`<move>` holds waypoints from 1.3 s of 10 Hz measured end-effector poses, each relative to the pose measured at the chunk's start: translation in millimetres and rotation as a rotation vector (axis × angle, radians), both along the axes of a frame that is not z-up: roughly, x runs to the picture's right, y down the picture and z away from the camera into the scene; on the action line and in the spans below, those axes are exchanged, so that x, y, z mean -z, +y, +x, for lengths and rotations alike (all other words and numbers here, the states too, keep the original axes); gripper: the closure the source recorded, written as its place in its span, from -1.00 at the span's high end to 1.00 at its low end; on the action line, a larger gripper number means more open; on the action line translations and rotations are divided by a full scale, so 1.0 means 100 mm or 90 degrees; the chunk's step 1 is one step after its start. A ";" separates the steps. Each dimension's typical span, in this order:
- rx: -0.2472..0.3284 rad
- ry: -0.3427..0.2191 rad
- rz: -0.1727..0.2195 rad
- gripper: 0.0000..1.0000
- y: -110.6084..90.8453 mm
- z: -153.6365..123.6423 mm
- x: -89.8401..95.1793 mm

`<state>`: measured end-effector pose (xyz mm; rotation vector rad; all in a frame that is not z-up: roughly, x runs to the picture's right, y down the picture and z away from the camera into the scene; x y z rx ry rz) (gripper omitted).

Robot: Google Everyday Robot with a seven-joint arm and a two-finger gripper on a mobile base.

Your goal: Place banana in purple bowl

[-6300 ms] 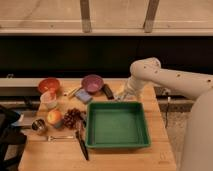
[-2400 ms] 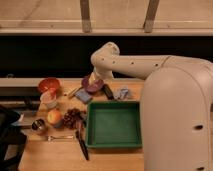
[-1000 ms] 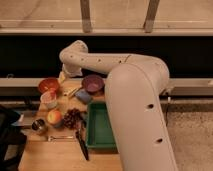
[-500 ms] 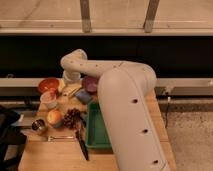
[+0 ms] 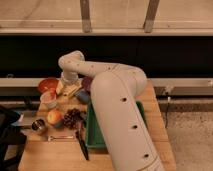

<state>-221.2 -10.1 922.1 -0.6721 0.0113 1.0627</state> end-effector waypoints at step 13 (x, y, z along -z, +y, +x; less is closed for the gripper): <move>0.002 0.033 -0.063 0.58 0.12 0.08 -0.63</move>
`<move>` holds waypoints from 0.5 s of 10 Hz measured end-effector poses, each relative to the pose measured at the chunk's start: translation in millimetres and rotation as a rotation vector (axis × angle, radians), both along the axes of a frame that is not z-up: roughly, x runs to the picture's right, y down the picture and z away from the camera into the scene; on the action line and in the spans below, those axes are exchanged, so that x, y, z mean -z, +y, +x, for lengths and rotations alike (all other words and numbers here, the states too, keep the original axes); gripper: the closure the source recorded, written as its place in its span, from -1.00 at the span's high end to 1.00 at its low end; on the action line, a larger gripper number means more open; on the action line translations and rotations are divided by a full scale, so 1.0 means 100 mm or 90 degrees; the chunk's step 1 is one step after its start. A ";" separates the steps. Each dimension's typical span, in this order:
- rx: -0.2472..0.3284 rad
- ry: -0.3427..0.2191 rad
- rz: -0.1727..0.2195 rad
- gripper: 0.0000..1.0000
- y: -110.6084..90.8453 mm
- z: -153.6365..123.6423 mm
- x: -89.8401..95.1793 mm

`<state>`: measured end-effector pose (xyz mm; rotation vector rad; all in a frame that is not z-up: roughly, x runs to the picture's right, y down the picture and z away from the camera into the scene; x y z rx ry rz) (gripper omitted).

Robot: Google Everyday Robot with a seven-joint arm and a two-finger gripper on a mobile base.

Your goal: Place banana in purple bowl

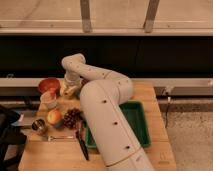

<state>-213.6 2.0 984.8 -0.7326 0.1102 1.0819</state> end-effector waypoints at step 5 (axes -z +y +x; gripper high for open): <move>0.010 0.022 -0.005 -0.16 0.09 0.12 -0.04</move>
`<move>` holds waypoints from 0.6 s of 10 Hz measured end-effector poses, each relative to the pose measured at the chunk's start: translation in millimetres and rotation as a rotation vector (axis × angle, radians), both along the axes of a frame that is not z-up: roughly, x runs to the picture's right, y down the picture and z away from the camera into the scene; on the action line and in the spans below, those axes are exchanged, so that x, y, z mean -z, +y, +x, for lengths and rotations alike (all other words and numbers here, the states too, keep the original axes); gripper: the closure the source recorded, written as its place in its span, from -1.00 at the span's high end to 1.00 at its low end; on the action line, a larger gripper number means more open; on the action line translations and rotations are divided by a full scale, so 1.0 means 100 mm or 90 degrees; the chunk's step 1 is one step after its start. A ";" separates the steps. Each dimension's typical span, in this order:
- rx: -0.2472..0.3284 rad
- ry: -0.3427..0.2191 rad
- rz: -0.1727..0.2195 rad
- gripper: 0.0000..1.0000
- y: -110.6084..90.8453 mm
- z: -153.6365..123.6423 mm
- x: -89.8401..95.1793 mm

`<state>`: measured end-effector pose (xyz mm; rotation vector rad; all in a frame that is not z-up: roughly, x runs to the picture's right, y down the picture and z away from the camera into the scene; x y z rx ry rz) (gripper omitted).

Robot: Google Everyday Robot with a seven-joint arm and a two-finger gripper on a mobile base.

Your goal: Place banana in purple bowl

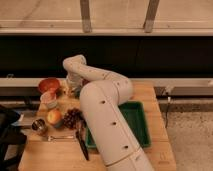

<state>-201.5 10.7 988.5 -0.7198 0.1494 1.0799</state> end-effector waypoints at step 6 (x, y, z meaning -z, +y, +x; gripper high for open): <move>0.000 0.001 0.033 -0.96 -0.13 0.01 0.18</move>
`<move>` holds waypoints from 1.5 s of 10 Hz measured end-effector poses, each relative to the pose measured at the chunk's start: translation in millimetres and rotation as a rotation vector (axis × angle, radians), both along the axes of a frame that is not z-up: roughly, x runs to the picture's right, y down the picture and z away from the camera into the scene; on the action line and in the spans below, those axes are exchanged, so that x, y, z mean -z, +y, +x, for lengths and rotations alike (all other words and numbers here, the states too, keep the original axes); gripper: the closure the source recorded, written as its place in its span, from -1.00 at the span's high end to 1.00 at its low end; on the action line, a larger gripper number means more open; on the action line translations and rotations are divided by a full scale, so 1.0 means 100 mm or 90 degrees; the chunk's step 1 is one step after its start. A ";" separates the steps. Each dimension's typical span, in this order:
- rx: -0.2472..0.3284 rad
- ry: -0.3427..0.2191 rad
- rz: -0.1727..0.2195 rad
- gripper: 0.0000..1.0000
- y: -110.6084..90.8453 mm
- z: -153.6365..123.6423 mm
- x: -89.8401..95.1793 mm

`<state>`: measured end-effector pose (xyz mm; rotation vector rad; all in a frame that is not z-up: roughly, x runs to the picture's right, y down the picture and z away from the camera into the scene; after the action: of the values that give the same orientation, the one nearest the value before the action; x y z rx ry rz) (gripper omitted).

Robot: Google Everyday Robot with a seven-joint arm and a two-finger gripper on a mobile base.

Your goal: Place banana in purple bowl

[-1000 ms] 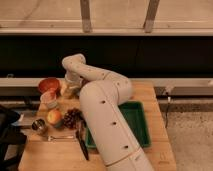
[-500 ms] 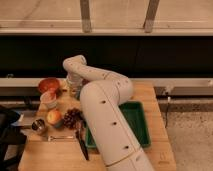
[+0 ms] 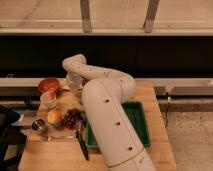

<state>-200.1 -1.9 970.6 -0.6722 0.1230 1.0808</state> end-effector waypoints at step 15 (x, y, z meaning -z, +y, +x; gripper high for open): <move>0.096 -0.077 0.107 0.60 -0.61 0.11 0.08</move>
<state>-189.6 -62.8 963.0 -0.5655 -0.0211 0.8923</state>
